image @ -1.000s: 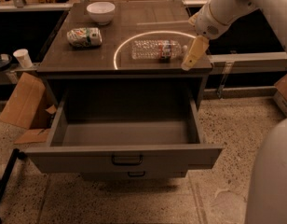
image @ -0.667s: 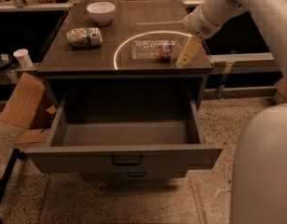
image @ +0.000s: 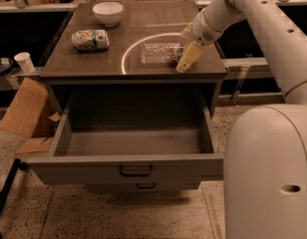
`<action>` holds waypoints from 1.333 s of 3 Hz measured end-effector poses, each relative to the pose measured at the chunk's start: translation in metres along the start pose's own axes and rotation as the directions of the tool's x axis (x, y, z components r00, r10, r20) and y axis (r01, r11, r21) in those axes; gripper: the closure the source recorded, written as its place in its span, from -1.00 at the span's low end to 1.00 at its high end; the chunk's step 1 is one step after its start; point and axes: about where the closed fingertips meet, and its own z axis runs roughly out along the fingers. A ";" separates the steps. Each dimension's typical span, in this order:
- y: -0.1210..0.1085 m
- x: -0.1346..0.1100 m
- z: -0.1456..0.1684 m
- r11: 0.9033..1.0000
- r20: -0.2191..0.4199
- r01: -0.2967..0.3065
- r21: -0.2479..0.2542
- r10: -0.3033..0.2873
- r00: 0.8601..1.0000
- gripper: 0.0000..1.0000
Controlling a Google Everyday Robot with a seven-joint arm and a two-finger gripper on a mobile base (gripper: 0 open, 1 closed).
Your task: Place water bottle into top drawer
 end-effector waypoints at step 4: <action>0.054 -0.047 -0.048 0.999 0.117 0.045 0.016 -0.046 0.992 1.00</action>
Offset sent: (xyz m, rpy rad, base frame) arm -0.0003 0.0186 0.0068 0.0323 0.0042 0.0652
